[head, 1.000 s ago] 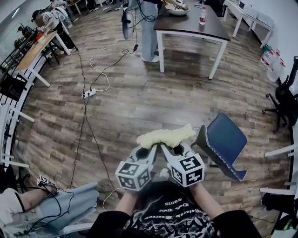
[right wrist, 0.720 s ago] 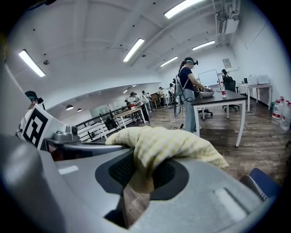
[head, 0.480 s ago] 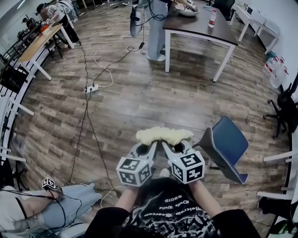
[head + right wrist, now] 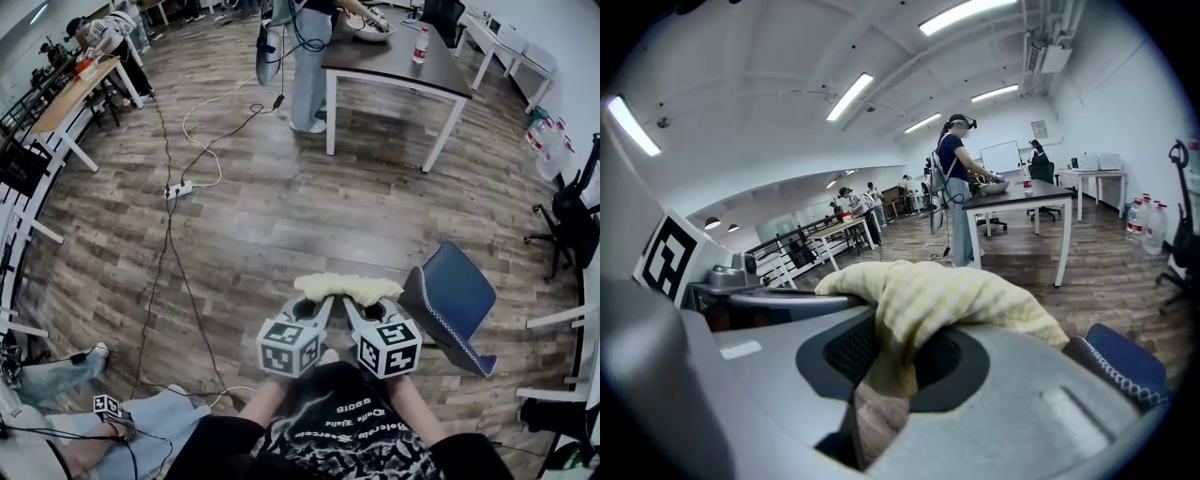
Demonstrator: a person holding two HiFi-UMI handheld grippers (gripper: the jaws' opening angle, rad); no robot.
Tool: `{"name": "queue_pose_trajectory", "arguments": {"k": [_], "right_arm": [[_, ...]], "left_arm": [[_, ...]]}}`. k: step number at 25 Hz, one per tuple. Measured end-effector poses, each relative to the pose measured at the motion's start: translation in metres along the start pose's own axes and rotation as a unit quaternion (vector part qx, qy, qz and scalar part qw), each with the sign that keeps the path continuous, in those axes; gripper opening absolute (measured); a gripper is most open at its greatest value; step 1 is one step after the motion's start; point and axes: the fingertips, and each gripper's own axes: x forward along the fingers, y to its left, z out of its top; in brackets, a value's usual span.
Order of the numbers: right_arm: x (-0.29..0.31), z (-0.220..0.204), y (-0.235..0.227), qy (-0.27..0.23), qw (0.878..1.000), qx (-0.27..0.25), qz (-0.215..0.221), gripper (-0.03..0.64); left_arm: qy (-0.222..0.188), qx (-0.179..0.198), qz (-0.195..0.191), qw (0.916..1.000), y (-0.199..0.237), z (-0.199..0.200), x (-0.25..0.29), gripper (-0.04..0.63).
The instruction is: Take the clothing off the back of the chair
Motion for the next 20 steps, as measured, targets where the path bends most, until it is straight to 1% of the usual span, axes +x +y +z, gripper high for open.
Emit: {"name": "queue_pose_trajectory", "arguments": {"k": [3, 7, 14, 20], "right_arm": [[0.0, -0.001, -0.005, -0.004, 1.0, 0.011, -0.012, 0.08], [-0.004, -0.004, -0.01, -0.004, 1.0, 0.012, -0.022, 0.08], [-0.004, -0.013, -0.008, 0.006, 1.0, 0.011, -0.015, 0.08], [-0.003, -0.022, -0.007, 0.024, 1.0, -0.007, -0.018, 0.078]], "left_arm": [[0.007, 0.004, -0.004, 1.0, -0.002, -0.001, 0.004, 0.051], [0.011, 0.005, -0.012, 0.9999, -0.007, -0.005, 0.009, 0.051], [0.021, 0.002, -0.01, 0.9997, -0.006, -0.013, 0.006, 0.051], [0.034, 0.0, -0.005, 0.9994, -0.004, -0.023, 0.005, 0.051]]}}
